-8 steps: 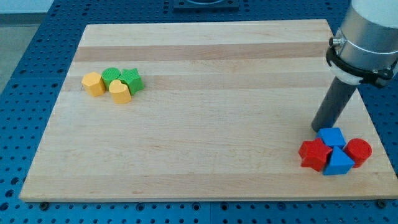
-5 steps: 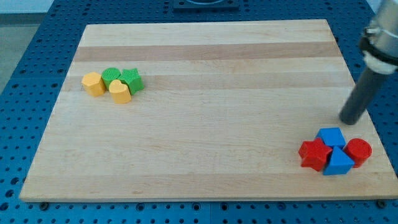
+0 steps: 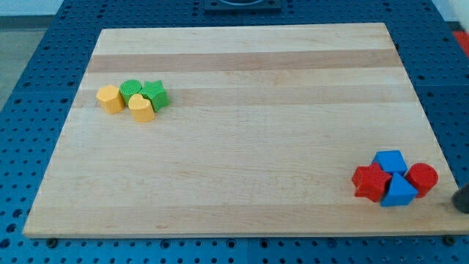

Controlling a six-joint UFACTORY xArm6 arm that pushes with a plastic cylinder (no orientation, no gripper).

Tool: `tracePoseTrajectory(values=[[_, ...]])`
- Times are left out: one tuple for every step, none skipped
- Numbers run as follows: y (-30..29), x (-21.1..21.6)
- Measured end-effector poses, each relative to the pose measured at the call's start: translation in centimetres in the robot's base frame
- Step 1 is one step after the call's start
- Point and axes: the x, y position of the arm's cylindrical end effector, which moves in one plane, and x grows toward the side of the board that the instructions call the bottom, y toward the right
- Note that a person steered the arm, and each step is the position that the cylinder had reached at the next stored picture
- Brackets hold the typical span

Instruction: Slide the red circle to the center right

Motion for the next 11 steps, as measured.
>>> tracePoseTrajectory(values=[[-2.1, -0.1], [-3.0, -0.6], [-3.0, -0.8], [-3.5, -1.5], [-3.8, -2.1], [-3.9, -3.0], [-3.9, -4.3], [-4.1, -6.1], [-4.4, -8.0], [-4.8, -10.0], [-5.3, -12.4]])
